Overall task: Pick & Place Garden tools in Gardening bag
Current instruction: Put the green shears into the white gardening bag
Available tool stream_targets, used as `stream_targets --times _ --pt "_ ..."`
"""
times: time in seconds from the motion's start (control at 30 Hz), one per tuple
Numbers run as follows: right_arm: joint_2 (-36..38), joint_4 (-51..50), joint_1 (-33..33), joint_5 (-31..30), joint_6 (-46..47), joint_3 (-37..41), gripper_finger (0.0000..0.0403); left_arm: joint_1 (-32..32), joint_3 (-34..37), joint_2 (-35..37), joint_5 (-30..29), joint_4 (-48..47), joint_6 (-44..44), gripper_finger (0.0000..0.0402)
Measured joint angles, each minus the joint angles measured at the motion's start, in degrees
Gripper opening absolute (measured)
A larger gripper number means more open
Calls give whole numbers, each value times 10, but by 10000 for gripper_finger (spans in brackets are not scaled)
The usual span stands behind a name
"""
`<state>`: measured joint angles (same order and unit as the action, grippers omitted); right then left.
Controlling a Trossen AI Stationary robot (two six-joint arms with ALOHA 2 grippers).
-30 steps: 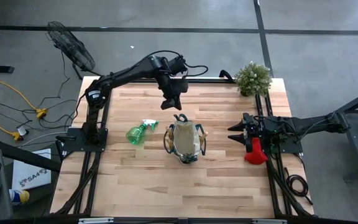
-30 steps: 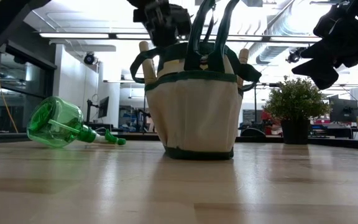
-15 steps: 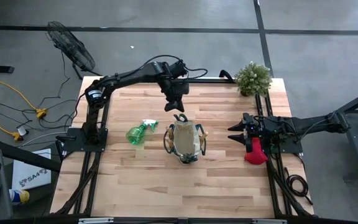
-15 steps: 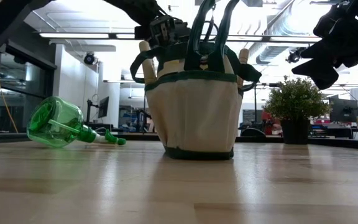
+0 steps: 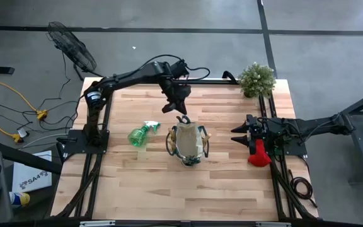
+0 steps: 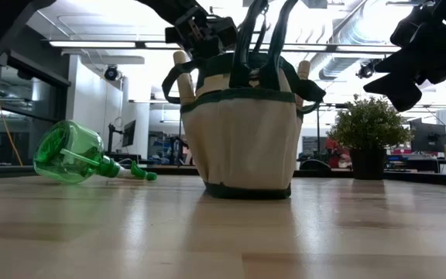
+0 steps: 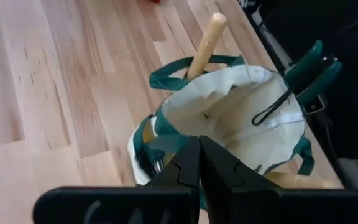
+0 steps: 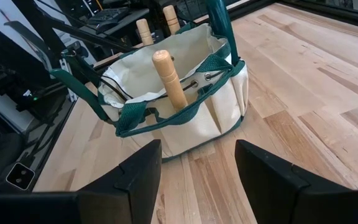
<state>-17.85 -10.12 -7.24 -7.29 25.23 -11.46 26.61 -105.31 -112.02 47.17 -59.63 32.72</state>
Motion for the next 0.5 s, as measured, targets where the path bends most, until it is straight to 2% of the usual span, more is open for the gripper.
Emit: stream_targets --times 0.23,0.5 --pt "0 0 0 0 0 0 197 0 0 22 2 -28 49 0" --pt "0 0 0 0 0 0 197 -7 1 11 -18 -35 54 0"
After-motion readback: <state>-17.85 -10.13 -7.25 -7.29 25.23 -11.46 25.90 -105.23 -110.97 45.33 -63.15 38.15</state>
